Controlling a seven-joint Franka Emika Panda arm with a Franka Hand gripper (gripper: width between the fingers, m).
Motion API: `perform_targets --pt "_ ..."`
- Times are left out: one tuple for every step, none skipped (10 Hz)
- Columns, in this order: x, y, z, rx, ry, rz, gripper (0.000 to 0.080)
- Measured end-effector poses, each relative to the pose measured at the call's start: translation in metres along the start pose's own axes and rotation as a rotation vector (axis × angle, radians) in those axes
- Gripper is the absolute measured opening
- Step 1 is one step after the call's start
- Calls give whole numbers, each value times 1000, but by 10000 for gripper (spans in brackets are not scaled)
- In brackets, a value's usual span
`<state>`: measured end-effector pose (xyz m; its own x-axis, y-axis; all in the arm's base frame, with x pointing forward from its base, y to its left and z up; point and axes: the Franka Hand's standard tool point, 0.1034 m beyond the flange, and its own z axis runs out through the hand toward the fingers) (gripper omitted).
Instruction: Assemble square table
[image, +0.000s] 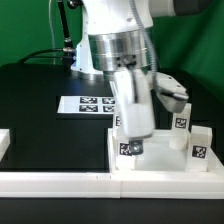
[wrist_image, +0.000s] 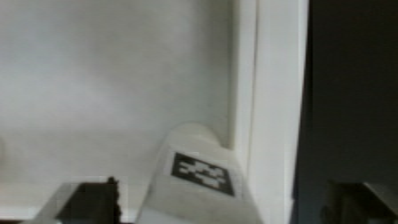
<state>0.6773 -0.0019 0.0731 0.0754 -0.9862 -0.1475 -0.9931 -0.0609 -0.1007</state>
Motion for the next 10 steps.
perform_targets --pt "-2 0 0 -3 7 -196 589" --pt "-3 0 2 5 14 -312 639" --pt "-2 0 2 4 15 -371 646" --pt "-2 0 2 3 16 -412 646" --pt "-1 1 2 0 18 -499 646" --pt "-1 1 2 -6 20 -567 650" --pt "1 3 -1 -61 32 -816 650" --pt "0 1 -4 -83 30 -984 650" --pt "-3 3 -4 -93 13 -1085 650" --pt "-2 4 -5 -95 7 -1193 650"
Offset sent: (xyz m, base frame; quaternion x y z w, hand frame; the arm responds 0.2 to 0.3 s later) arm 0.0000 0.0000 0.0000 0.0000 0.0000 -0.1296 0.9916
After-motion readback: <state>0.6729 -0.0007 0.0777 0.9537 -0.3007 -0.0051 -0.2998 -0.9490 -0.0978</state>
